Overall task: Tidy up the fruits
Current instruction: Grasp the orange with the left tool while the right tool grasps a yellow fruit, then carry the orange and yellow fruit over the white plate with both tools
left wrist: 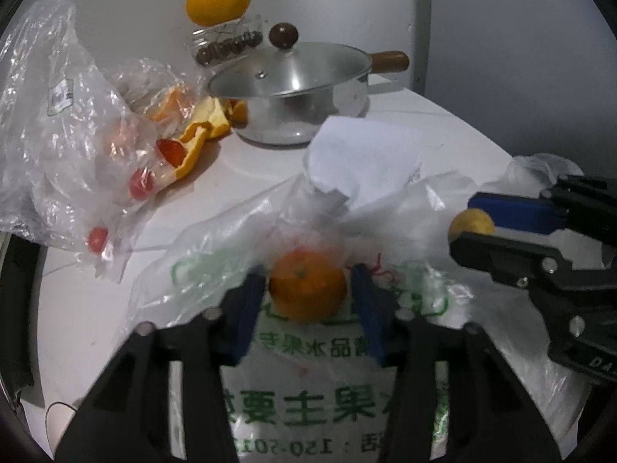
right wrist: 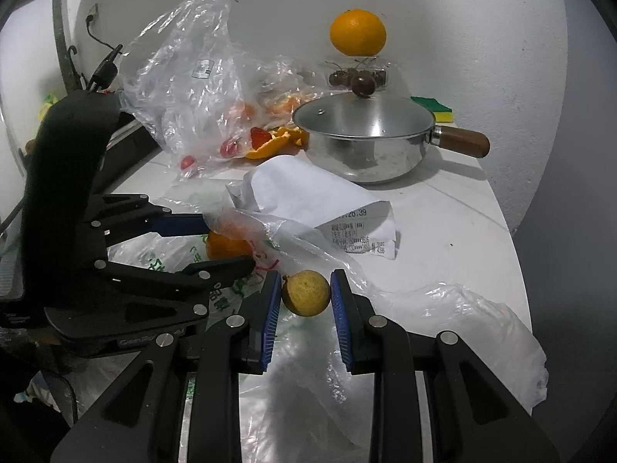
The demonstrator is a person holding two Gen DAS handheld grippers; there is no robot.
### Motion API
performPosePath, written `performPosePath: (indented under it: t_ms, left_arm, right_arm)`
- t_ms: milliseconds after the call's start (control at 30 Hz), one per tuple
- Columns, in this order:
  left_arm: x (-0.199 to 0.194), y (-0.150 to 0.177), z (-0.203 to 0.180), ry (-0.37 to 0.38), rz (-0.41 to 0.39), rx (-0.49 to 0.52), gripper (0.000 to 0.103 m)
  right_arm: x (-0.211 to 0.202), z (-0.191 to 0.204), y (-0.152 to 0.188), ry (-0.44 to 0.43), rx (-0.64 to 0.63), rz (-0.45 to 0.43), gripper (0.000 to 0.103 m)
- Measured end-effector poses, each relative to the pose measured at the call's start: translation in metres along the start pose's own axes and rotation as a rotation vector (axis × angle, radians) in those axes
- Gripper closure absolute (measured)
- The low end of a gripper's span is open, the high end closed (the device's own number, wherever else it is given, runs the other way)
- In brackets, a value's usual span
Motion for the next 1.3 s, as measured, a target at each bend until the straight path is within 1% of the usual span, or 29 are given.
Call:
performPosePath:
  t_ms: [300, 633, 1000, 1300]
  left_arm:
    - [-0.006, 0.003, -0.001, 0.021, -0.008, 0.003, 0.061]
    - [-0.032, 0.017, -0.003, 0.041, -0.02, 0.009, 0.061]
    - [-0.065, 0.026, -0.003, 0.071, -0.066, 0.009, 0.061]
    - [-0.094, 0.035, 0.003, 0.081, -0.101, 0.006, 0.061]
  right_arm:
    - [0.0, 0.001, 0.0, 0.012, 0.004, 0.004, 0.075]
    - [-0.009, 0.009, 0.0, 0.027, 0.001, 0.0, 0.075]
    - [-0.028, 0.025, 0.0, 0.049, -0.007, -0.01, 0.075]
    - [-0.047, 0.042, -0.002, 0.066, -0.022, -0.025, 0.075]
Point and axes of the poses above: each gripper's, at about its wrist camera, not at the fingertips, and x roughly the way its jaws point, z to its left, y to its underside, the point moved 7 cm from there along x, roughly the way its jaws point, and after that the axes turned 4 degrees about -x, right-handed, at the moved point
